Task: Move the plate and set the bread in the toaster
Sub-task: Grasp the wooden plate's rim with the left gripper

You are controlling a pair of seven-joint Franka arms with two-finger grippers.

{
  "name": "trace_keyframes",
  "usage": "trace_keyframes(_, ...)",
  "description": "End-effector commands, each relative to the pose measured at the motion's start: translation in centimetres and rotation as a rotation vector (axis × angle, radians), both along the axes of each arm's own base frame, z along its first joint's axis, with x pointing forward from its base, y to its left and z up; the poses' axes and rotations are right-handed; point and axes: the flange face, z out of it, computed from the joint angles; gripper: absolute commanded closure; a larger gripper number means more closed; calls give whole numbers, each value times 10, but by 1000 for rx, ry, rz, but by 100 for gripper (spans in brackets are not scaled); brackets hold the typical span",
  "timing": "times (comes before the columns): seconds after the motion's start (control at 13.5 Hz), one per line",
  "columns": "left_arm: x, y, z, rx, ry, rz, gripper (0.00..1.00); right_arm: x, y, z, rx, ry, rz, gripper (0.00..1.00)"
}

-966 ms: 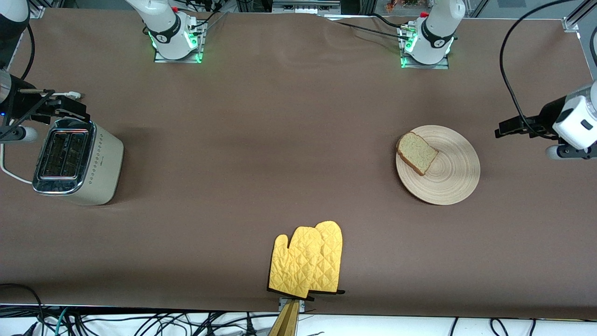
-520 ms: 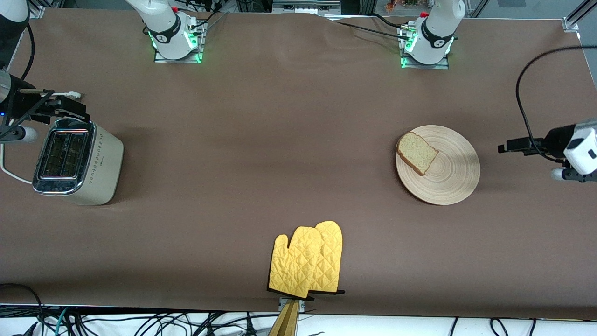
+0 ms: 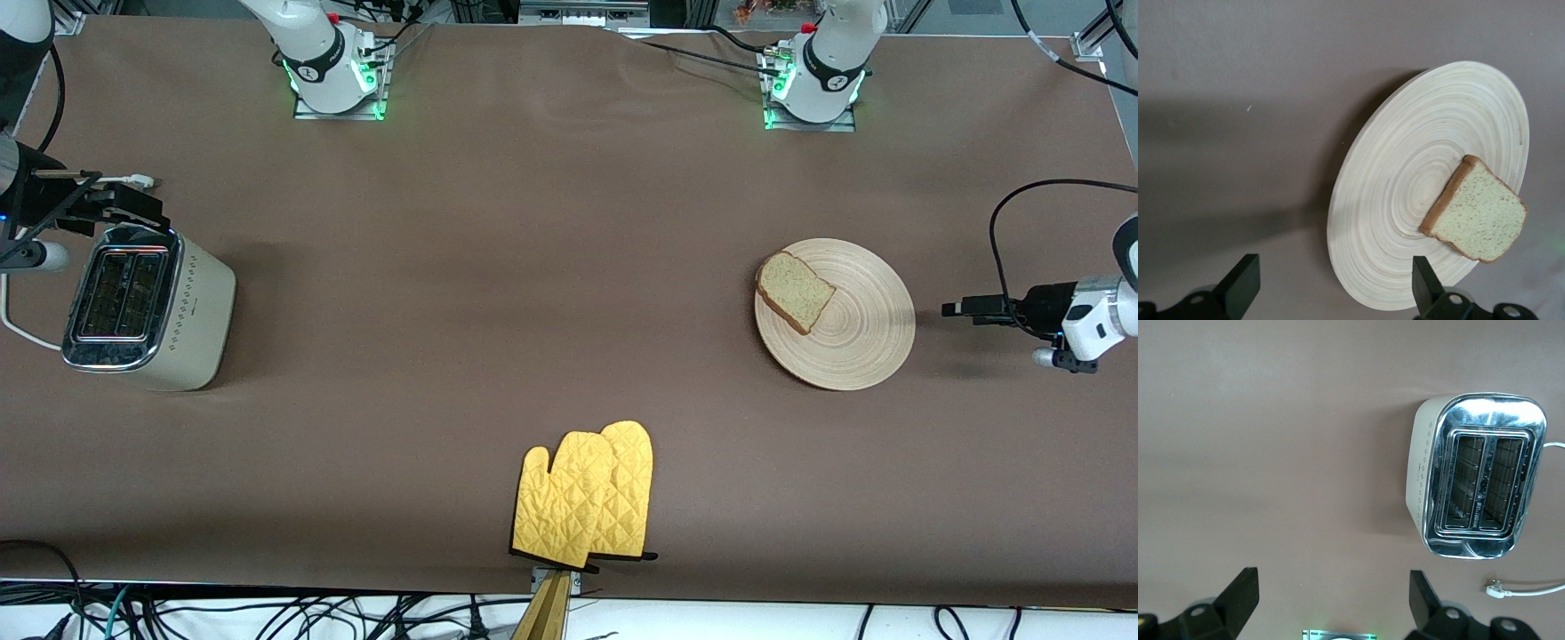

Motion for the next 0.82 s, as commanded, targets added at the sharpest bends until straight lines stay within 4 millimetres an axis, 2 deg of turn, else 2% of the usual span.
trace_keyframes(0.0, 4, -3, -20, -103, -24, 15, 0, 0, -2, 2, 11, -6, -7, 0)
trace_keyframes(0.15, 1, -16, -46, -183, -41, -14, 0, 0, -2, 2, 12, -7, -7, 0)
trace_keyframes(0.3, -1, -26, -61, -220, -31, -16, 0, 0, -2, 2, 12, -7, -7, 0)
trace_keyframes(0.52, -4, -28, -75, -245, -45, -57, 0, 0, -2, 2, 12, -7, -7, 0)
trace_keyframes(0.74, -8, -30, -80, -265, -46, -62, 0, 0, -2, 2, 12, -7, -9, 0)
